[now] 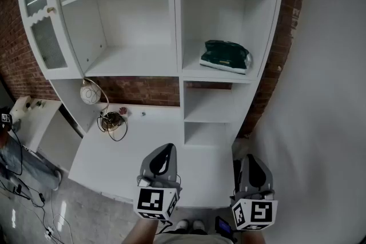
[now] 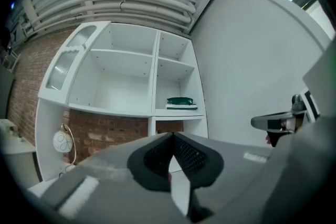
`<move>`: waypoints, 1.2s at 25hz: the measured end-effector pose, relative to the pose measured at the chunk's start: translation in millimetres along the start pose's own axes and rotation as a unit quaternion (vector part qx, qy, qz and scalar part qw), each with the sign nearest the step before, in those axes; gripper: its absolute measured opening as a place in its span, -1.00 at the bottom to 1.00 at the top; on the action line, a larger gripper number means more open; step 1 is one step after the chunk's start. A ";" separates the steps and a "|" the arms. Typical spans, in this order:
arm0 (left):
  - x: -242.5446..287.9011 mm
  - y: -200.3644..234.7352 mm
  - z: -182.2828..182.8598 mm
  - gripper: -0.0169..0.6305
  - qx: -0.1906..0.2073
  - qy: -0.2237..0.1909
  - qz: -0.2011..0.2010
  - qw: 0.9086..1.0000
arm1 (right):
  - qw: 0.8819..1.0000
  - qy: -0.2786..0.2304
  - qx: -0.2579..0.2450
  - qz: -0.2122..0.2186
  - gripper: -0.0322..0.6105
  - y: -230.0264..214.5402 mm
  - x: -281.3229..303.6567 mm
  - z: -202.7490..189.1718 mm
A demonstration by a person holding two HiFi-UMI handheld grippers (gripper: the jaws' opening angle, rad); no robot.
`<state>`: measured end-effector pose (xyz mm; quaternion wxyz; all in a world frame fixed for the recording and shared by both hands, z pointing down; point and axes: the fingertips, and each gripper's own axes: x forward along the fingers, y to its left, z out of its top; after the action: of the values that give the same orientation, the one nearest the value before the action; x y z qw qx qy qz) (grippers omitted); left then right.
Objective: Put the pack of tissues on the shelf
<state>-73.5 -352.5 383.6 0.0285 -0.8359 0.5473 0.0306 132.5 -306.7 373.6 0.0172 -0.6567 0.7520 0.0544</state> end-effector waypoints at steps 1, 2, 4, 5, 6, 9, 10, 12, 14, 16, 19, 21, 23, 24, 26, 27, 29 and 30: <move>-1.6 0.0 1.8 -0.92 0.000 -0.002 0.000 1.000 | 1.000 -0.002 0.000 0.000 -0.88 0.3 -0.9 0.3; -3.0 -0.1 3.9 -0.92 0.002 -0.004 0.001 1.000 | 1.000 -0.003 0.000 -0.001 -0.88 0.3 -1.7 0.7; -4.7 -0.6 7.5 -0.92 0.006 -0.008 0.001 1.000 | 1.000 -0.006 -0.001 -0.003 -0.88 -0.2 -2.9 1.9; -5.3 -0.7 8.5 -0.92 0.007 -0.009 0.002 1.000 | 1.000 -0.008 -0.002 -0.004 -0.88 -0.2 -3.4 2.8; -5.8 -0.7 9.1 -0.92 0.008 -0.009 0.002 1.000 | 1.000 -0.011 -0.002 -0.004 -0.88 -0.2 -3.9 3.9; -7.0 -0.2 9.3 -0.92 0.004 -0.008 0.007 1.000 | 1.000 -0.021 -0.010 -0.009 -0.89 -0.1 -4.9 7.2; -7.2 -0.4 8.9 -0.92 0.004 -0.007 0.007 1.000 | 1.000 -0.023 -0.015 -0.011 -0.89 -0.1 -5.2 7.8; -7.5 -0.8 8.3 -0.92 0.003 -0.007 0.006 1.000 | 0.999 -0.024 -0.021 -0.012 -0.89 1.0 -5.5 9.0; -7.7 -0.5 8.2 -0.92 0.002 -0.006 0.006 1.000 | 0.999 -0.025 -0.023 -0.011 -0.89 2.4 -5.6 10.4; -7.8 0.2 8.7 -0.92 0.002 -0.005 0.007 1.000 | 0.999 -0.026 -0.024 -0.011 -0.89 3.1 -6.0 11.8; -9.3 1.8 10.6 -0.92 0.003 -0.005 0.008 1.000 | 0.999 -0.027 -0.025 -0.011 -0.89 2.7 -6.7 12.3; -9.0 1.8 11.8 -0.92 0.005 -0.008 0.008 1.000 | 0.999 -0.028 -0.026 -0.012 -0.89 0.1 -6.8 13.2; -7.8 1.4 12.2 -0.92 0.007 -0.009 0.007 1.000 | 0.999 -0.030 -0.028 -0.013 -0.89 -1.7 -7.0 15.4; -7.5 1.4 12.3 -0.92 0.007 -0.007 0.007 1.000 | 0.999 -0.032 -0.030 -0.013 -0.89 -1.9 -7.1 16.6; -6.8 1.3 12.4 -0.92 0.009 -0.004 0.007 1.000 | 0.999 -0.033 -0.033 -0.014 -0.89 -2.2 -6.7 18.0; -6.0 0.9 12.0 -0.92 0.010 -0.003 0.005 1.000 | 0.999 -0.034 -0.034 -0.014 -0.89 -2.5 -6.3 18.1; -4.5 0.2 11.1 -0.92 0.012 -0.001 0.003 1.000 | 0.999 -0.034 -0.035 -0.014 -0.89 -3.0 -5.3 17.6; -4.1 0.1 10.9 -0.92 0.012 0.000 0.004 1.000 | 0.999 -0.033 -0.036 -0.013 -0.89 -3.1 -4.8 16.9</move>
<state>-75.4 -348.0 373.1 0.0387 -0.8334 0.5507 0.0240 135.4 -300.6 357.1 0.0191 -0.6646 0.7398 0.1033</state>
